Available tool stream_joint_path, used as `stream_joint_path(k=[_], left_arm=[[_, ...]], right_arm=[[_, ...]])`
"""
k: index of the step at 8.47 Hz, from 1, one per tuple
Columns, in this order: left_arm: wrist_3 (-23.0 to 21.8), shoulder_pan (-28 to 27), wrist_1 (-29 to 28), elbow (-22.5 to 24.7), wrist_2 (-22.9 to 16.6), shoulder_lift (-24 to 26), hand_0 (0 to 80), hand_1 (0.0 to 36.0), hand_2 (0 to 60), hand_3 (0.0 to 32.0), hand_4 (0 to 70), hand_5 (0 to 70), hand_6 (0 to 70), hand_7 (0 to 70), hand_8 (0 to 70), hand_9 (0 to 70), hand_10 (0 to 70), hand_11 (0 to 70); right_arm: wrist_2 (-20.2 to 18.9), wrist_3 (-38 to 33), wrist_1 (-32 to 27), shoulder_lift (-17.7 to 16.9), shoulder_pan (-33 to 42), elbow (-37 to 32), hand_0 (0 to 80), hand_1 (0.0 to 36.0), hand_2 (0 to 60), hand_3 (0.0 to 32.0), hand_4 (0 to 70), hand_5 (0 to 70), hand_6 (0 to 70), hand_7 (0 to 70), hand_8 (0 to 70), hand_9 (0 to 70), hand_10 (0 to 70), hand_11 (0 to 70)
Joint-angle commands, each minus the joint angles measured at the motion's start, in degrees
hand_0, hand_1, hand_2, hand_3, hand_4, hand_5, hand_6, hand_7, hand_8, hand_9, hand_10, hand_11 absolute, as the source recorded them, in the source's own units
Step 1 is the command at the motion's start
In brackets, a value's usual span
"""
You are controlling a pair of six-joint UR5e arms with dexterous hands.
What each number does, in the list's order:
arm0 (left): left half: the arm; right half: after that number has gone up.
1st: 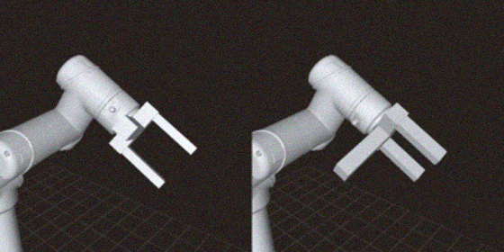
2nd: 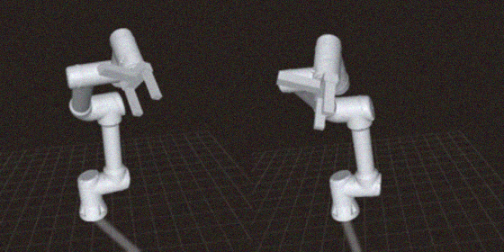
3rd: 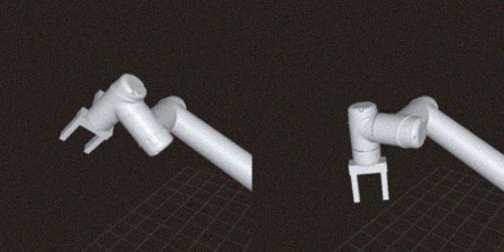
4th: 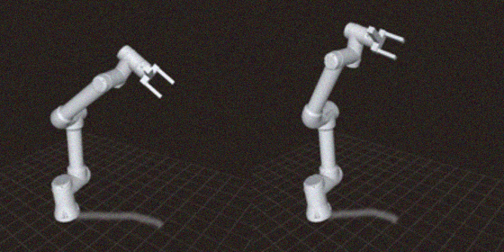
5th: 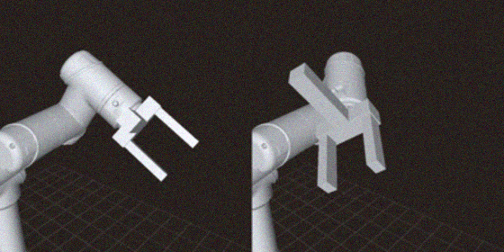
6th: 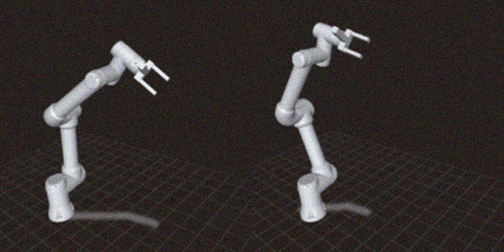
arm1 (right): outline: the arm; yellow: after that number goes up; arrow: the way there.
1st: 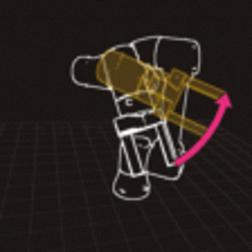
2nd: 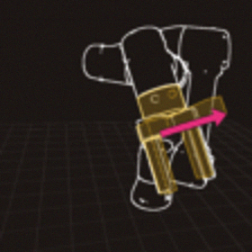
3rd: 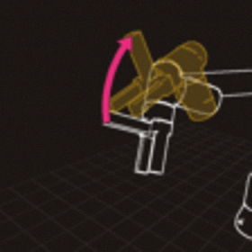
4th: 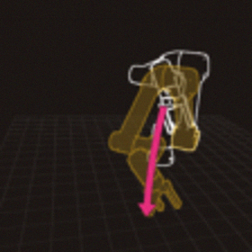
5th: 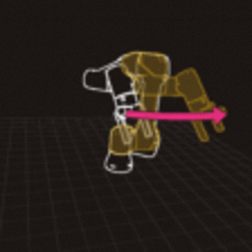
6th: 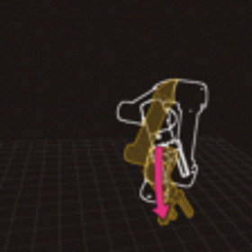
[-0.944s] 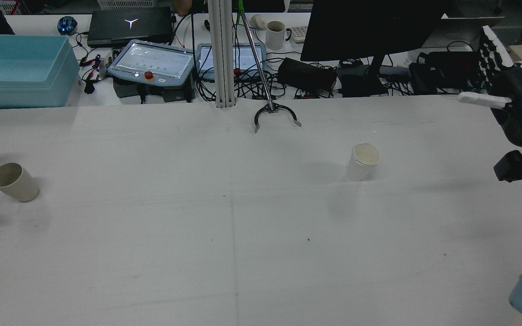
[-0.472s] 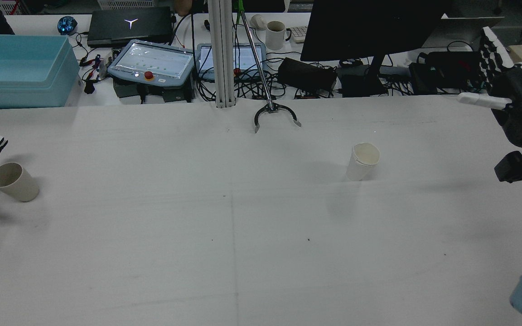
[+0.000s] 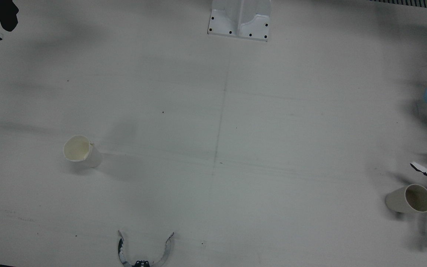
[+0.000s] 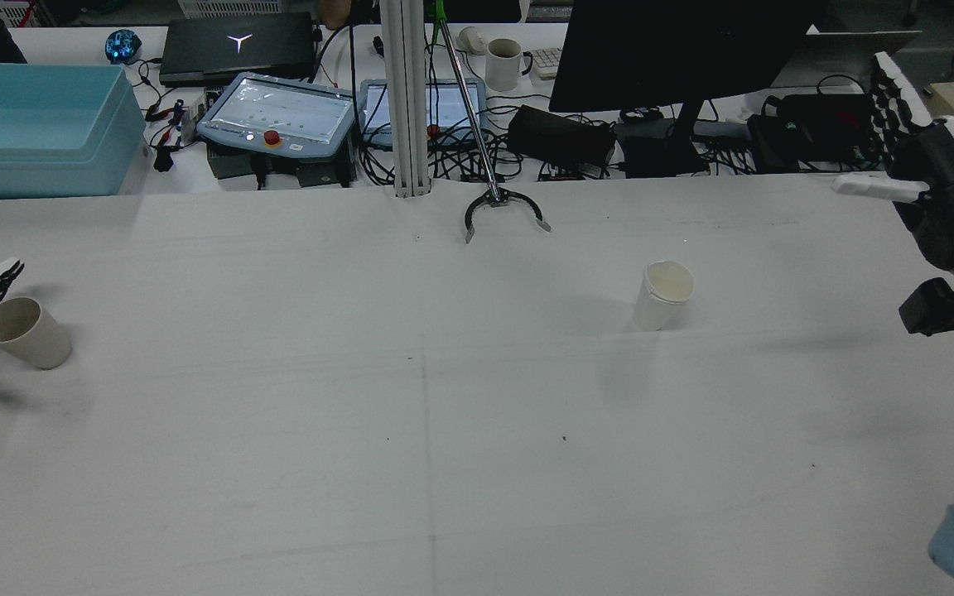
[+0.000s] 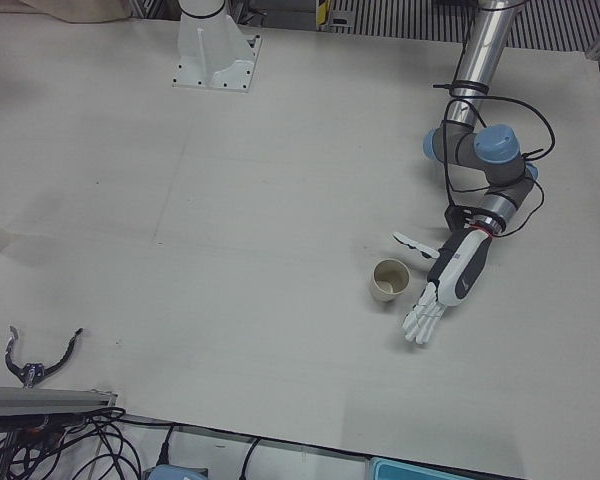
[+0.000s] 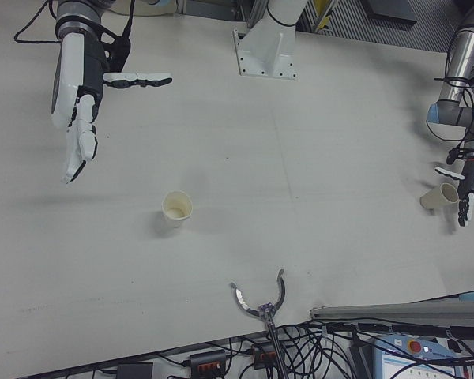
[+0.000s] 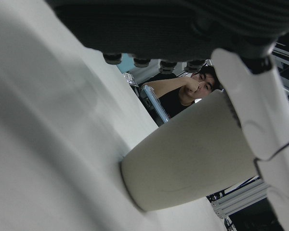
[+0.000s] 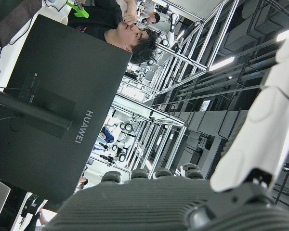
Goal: Pour water
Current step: 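Reach the left hand to the nearby white paper cup and grasp it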
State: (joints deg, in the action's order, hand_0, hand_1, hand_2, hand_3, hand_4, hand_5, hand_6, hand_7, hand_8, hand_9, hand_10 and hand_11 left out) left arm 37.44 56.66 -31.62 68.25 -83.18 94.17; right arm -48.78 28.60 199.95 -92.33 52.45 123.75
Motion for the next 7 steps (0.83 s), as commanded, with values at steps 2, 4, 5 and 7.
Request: stream_joint_path(k=[2, 4, 5, 7], left_arm=[[0.53, -1.45, 0.86, -0.49, -0.05, 1.72, 45.9, 11.6, 1.4, 5.8, 0.0, 6.9, 0.3, 5.0, 0.0, 0.0, 0.4, 1.9], [0.53, -2.16, 1.03, -0.40, -0.05, 1.72, 46.1, 11.8, 1.4, 5.4, 0.0, 6.9, 0.4, 4.9, 0.0, 0.0, 0.3, 1.8], [0.53, -2.17, 1.12, -0.31, -0.05, 1.72, 46.2, 12.0, 1.9, 5.2, 0.0, 7.0, 0.4, 4.9, 0.0, 0.0, 0.3, 1.9], [0.44, -2.16, 2.17, -0.14, -0.05, 2.51, 46.4, 12.5, 2.9, 5.4, 0.0, 8.6, 0.4, 5.3, 0.0, 0.0, 0.4, 2.0]], right_arm=[[0.00, 0.05, 0.00, 0.04, 0.02, 0.08, 44.5, 11.6, 5.4, 4.4, 0.0, 8.1, 0.0, 0.0, 0.0, 0.0, 0.0, 0.0], [0.00, 0.05, 0.00, -0.05, -0.07, 0.00, 44.3, 11.5, 5.3, 4.6, 0.0, 7.8, 0.0, 0.0, 0.0, 0.0, 0.0, 0.0], [0.00, 0.05, 0.00, -0.05, -0.07, 0.00, 44.3, 11.5, 5.0, 4.6, 0.0, 7.4, 0.0, 0.0, 0.0, 0.0, 0.0, 0.0], [0.00, 0.05, 0.00, -0.22, 0.02, -0.09, 44.1, 11.4, 5.5, 3.8, 0.0, 7.6, 0.0, 0.0, 0.0, 0.0, 0.0, 0.0]])
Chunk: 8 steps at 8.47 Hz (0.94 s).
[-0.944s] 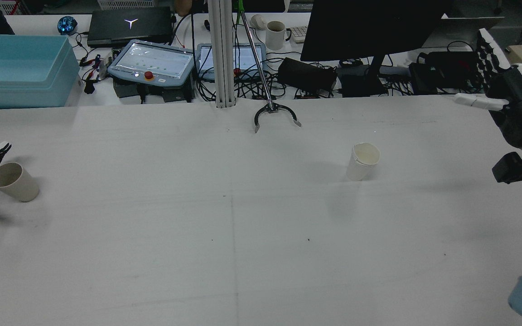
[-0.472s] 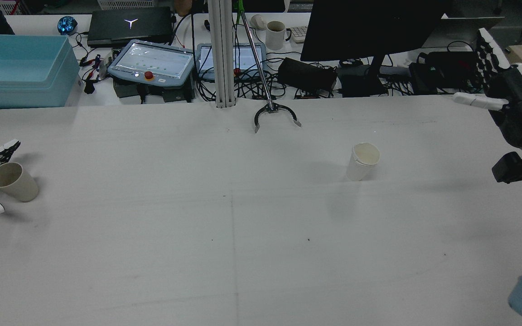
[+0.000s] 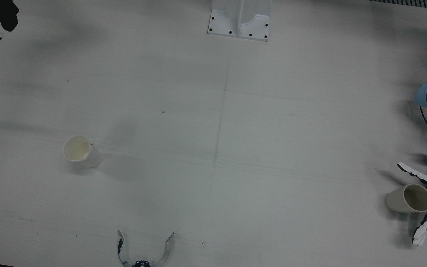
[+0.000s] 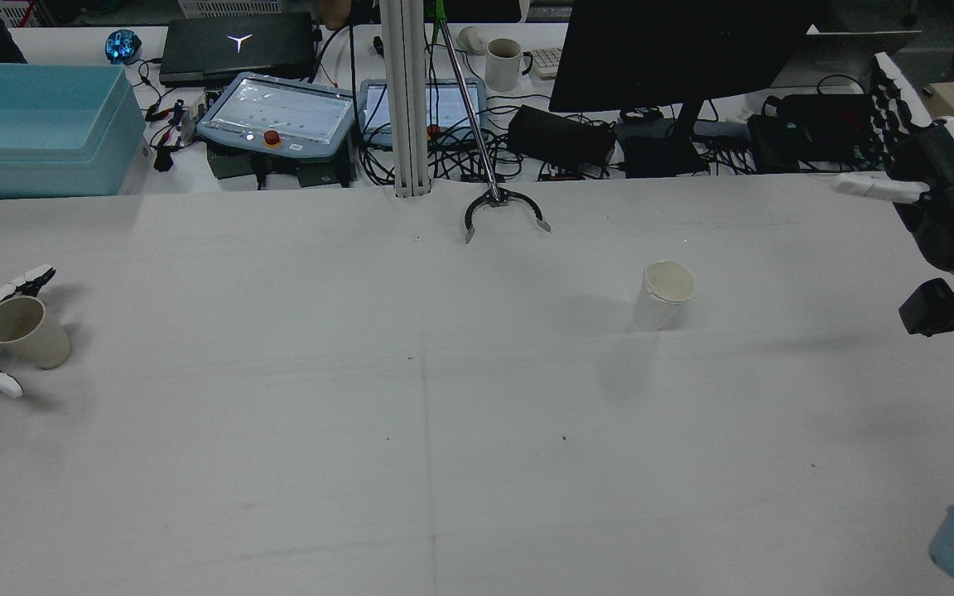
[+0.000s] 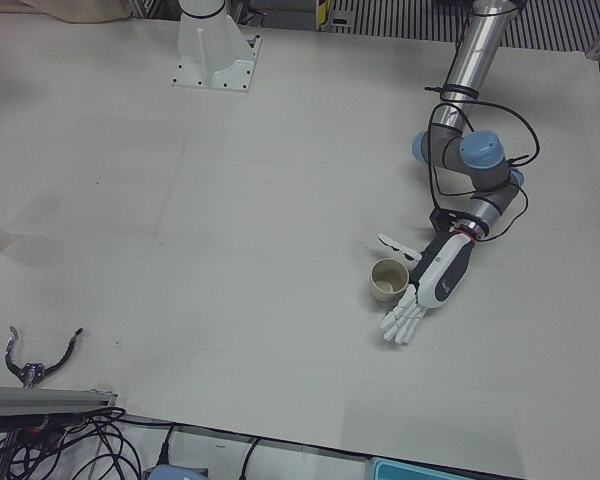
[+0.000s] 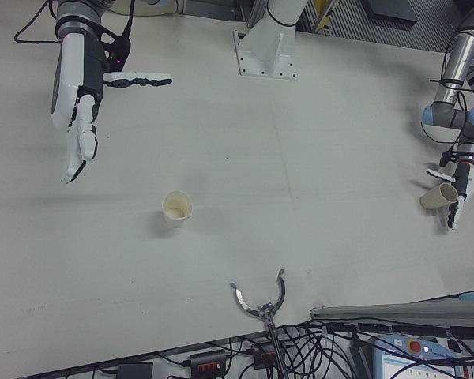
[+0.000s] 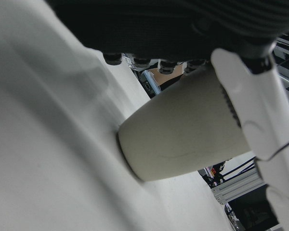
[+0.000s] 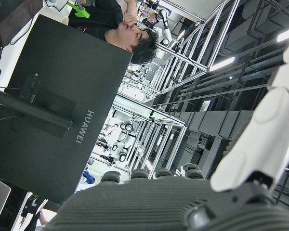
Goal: Pour water
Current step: 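Reach the left hand to the nearby white paper cup and grasp it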
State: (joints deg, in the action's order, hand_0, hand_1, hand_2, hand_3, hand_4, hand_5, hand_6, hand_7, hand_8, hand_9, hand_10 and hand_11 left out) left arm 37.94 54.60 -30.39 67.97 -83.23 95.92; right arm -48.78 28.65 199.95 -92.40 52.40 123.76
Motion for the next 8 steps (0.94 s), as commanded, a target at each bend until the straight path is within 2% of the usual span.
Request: stream_joint_path(k=[1, 2, 3, 5, 6, 7, 8], left_arm=[[-0.06, -0.02, 1.20, 0.15, 0.00, 1.11, 46.7, 13.0, 2.9, 5.0, 0.0, 8.7, 0.4, 5.1, 0.0, 0.0, 0.6, 2.3], [0.03, -0.11, 1.55, 0.06, 0.00, 1.28, 47.0, 14.0, 4.3, 5.2, 0.0, 8.7, 0.4, 5.1, 0.0, 0.0, 0.7, 2.5], [-0.06, -0.02, 1.99, 0.06, 0.00, 1.20, 47.8, 16.0, 7.7, 6.0, 0.0, 12.2, 0.2, 5.0, 0.0, 0.0, 1.0, 3.2], [-0.23, 0.07, 2.43, 0.15, 0.09, 1.11, 48.3, 19.9, 20.6, 0.4, 0.0, 21.2, 0.5, 4.7, 0.0, 0.0, 1.6, 4.3], [-0.50, 0.07, 2.70, 0.32, 0.52, 1.02, 48.7, 22.6, 32.4, 0.0, 8.1, 29.3, 1.4, 3.9, 0.0, 0.0, 2.3, 5.2], [-0.67, 0.07, 2.87, 0.41, 0.88, 1.02, 49.3, 24.5, 41.2, 0.0, 16.2, 35.9, 2.0, 3.7, 0.0, 0.0, 3.0, 6.2], [-0.67, 0.07, 2.96, 0.59, 0.88, 1.02, 48.7, 24.8, 48.8, 0.0, 24.8, 44.7, 2.8, 4.8, 0.0, 0.0, 3.9, 7.4]], right_arm=[[0.00, 0.00, 0.00, -0.23, 0.08, -0.19, 44.1, 11.3, 5.4, 4.0, 0.0, 7.5, 0.0, 0.0, 0.0, 0.0, 0.0, 0.0], [0.00, 0.00, 0.00, -0.23, 0.08, -0.19, 44.0, 11.3, 5.3, 3.8, 0.0, 7.3, 0.0, 0.0, 0.0, 0.0, 0.0, 0.0], [0.00, 0.00, 0.00, -0.23, 0.08, -0.19, 43.7, 11.0, 5.0, 3.4, 0.0, 7.0, 0.0, 0.0, 0.0, 0.0, 0.0, 0.0], [0.00, -0.09, -0.09, -0.06, -0.01, -0.80, 43.4, 10.9, 4.9, 3.6, 0.0, 7.0, 0.0, 0.0, 0.0, 0.0, 0.0, 0.0], [0.00, -0.09, -0.09, -0.15, -0.01, -0.89, 43.2, 10.7, 4.9, 3.4, 0.0, 7.1, 0.0, 0.0, 0.0, 0.0, 0.0, 0.0], [0.00, -0.09, -0.09, -0.15, -0.01, -0.89, 43.0, 10.5, 4.4, 3.6, 0.0, 7.1, 0.0, 0.0, 0.0, 0.0, 0.0, 0.0], [0.00, -0.09, -0.09, -0.06, -0.01, -1.24, 42.9, 10.4, 4.4, 3.6, 0.0, 7.1, 0.0, 0.0, 0.0, 0.0, 0.0, 0.0]])
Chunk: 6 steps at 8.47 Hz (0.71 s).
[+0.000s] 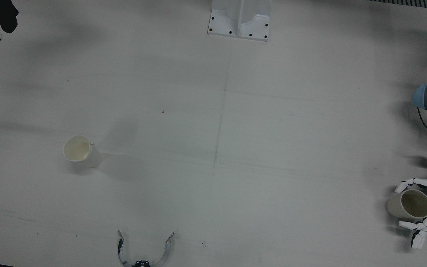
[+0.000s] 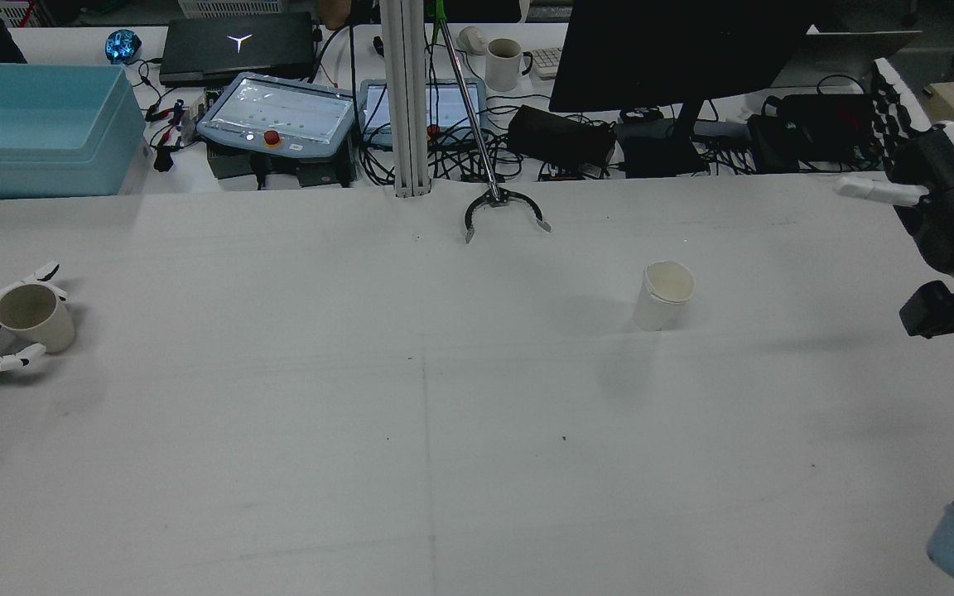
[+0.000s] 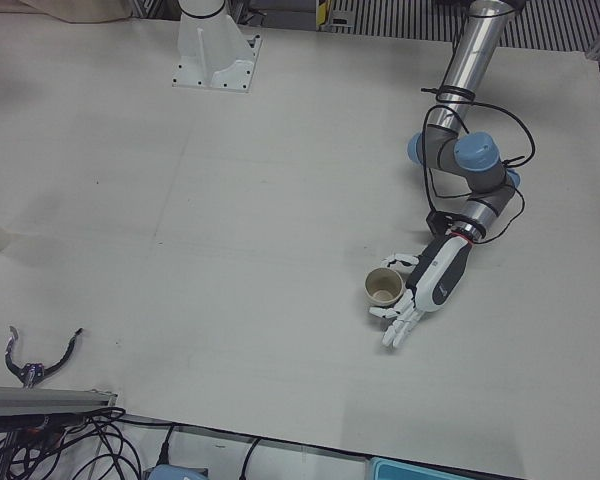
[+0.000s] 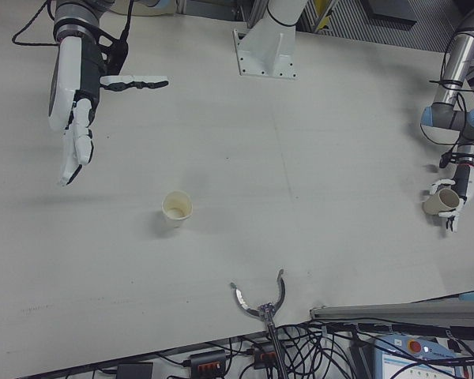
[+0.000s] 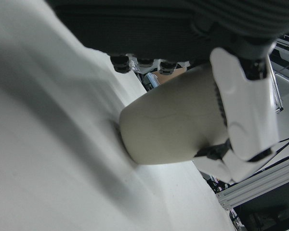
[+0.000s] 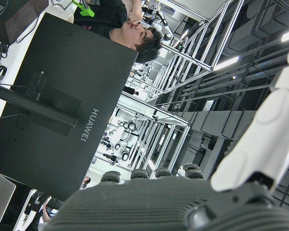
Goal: Pour water
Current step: 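Reach the left hand to the nearby white paper cup and grasp it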
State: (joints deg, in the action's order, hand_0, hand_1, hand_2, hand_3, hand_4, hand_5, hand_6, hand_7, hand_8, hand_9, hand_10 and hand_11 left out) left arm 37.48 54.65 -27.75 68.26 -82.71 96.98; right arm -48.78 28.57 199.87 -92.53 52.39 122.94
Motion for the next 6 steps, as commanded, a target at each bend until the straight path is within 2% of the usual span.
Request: stream_joint_path(k=[1, 2, 3, 4, 5, 6], left_arm=[[-0.30, 0.02, 0.50, 0.38, 0.45, -0.04, 46.9, 21.3, 49.8, 0.0, 34.9, 57.2, 5.9, 8.9, 0.1, 0.3, 5.2, 8.6], [-0.39, 0.11, 0.50, 0.64, 0.45, -0.13, 47.8, 15.8, 29.6, 0.0, 42.2, 69.0, 9.4, 13.8, 0.8, 1.3, 6.7, 10.4], [-1.09, 0.19, 0.59, 0.82, 0.71, -0.21, 48.6, 14.8, 25.0, 0.0, 43.2, 70.0, 14.6, 23.4, 1.9, 4.2, 7.7, 11.9], [-3.97, 0.19, 2.07, 0.82, 1.67, -0.30, 48.7, 13.4, 21.4, 0.0, 43.3, 70.0, 19.4, 30.8, 4.8, 9.7, 9.1, 13.9], [-7.13, 0.46, 2.26, 1.08, 2.11, -0.48, 48.3, 12.6, 21.4, 0.0, 44.0, 70.0, 22.6, 35.9, 6.9, 12.7, 10.1, 15.2], [-8.81, 1.24, 2.00, 1.87, 2.90, -0.65, 47.3, 11.0, 24.4, 0.0, 45.4, 70.0, 31.3, 47.9, 12.0, 19.9, 13.6, 20.2]], right_arm=[[0.00, 0.00, 0.00, 0.07, -0.01, -0.42, 42.9, 10.3, 4.2, 3.6, 0.0, 7.1, 0.0, 0.0, 0.0, 0.0, 0.0, 0.0], [0.09, 0.00, 0.00, -0.02, -0.01, -0.51, 42.8, 10.3, 4.2, 4.0, 0.0, 7.1, 0.0, 0.0, 0.0, 0.0, 0.0, 0.0], [0.00, 0.00, 0.00, -0.02, -0.01, -0.51, 42.7, 10.2, 3.8, 4.0, 0.0, 6.8, 0.0, 0.0, 0.0, 0.0, 0.0, 0.0], [0.09, 0.00, 0.00, 0.15, -0.01, -0.51, 42.7, 10.1, 3.6, 4.4, 0.0, 7.1, 0.0, 0.0, 0.0, 0.0, 0.0, 0.0], [0.09, -0.09, 0.00, 0.24, -0.10, -0.51, 42.7, 10.1, 3.7, 4.4, 0.0, 7.2, 0.0, 0.0, 0.0, 0.0, 0.0, 0.0], [0.00, -0.09, 0.00, 0.24, -0.10, -0.51, 42.5, 10.0, 3.7, 4.2, 0.0, 7.6, 0.0, 0.0, 0.0, 0.0, 0.0, 0.0]])
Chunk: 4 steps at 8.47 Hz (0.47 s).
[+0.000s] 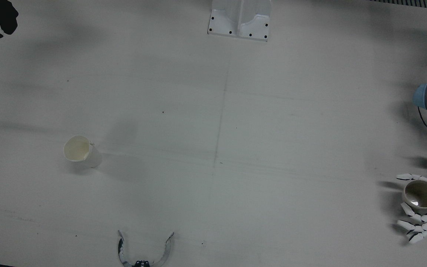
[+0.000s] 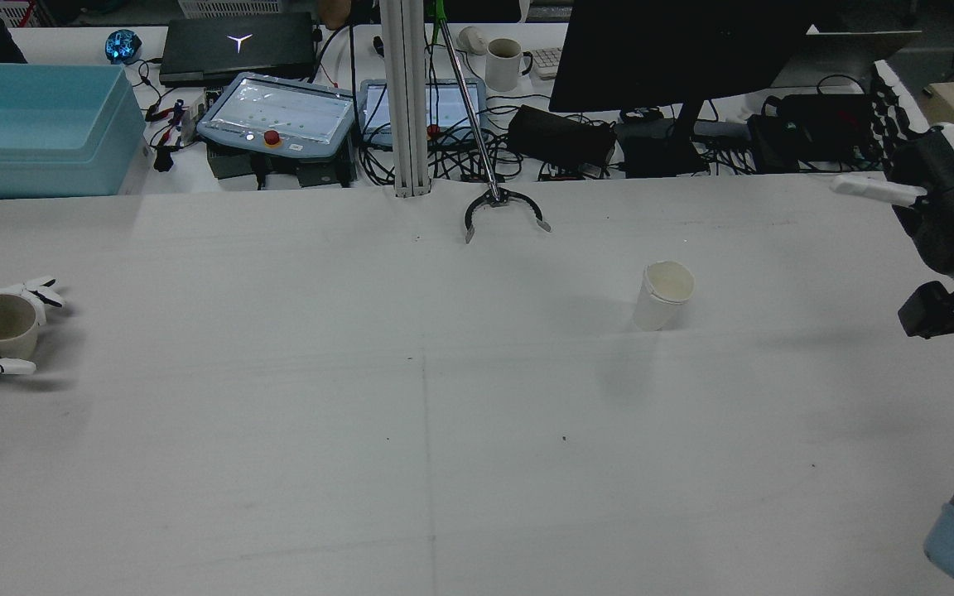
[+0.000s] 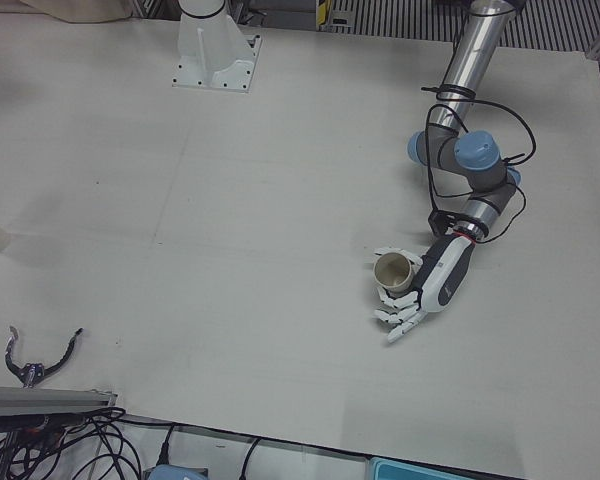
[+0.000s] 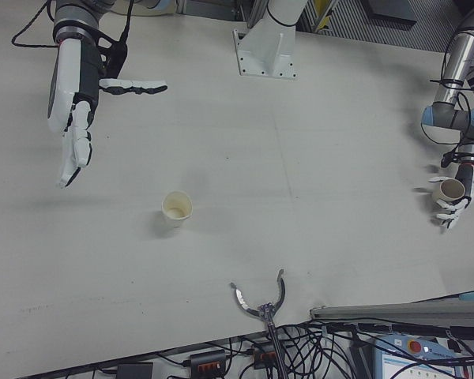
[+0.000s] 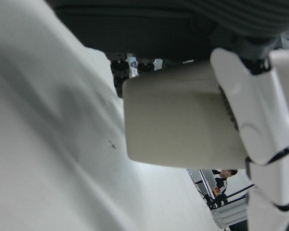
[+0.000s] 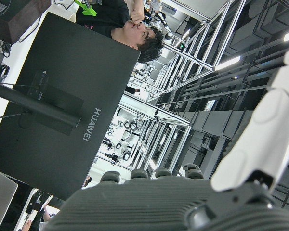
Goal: Pour water
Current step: 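Move the right hand toward the other white paper cup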
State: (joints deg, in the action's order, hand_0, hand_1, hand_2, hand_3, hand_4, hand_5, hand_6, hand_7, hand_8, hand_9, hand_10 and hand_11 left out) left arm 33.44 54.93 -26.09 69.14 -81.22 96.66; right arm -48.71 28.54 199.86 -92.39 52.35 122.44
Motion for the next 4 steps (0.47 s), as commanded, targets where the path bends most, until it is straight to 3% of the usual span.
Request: stream_joint_path(k=[1, 4], left_arm=[[-7.39, 0.97, 0.34, 1.52, 3.94, -0.60, 47.0, 9.5, 22.8, 0.0, 46.1, 70.0, 35.9, 54.6, 14.9, 24.0, 16.0, 23.4], [-10.93, 0.97, 0.08, 1.53, 7.48, -1.56, 47.1, 8.5, 17.0, 0.0, 42.4, 70.0, 31.8, 50.0, 12.9, 21.4, 13.9, 20.5]], right_arm=[[0.02, 0.03, 0.00, 0.11, -0.14, -0.01, 42.6, 10.1, 4.0, 4.2, 0.0, 7.5, 0.0, 0.0, 0.0, 0.0, 0.0, 0.0], [-0.06, -0.15, 0.00, 0.02, 0.03, -0.01, 42.7, 10.2, 4.6, 3.0, 0.0, 7.7, 0.0, 0.0, 0.0, 0.0, 0.0, 0.0]])
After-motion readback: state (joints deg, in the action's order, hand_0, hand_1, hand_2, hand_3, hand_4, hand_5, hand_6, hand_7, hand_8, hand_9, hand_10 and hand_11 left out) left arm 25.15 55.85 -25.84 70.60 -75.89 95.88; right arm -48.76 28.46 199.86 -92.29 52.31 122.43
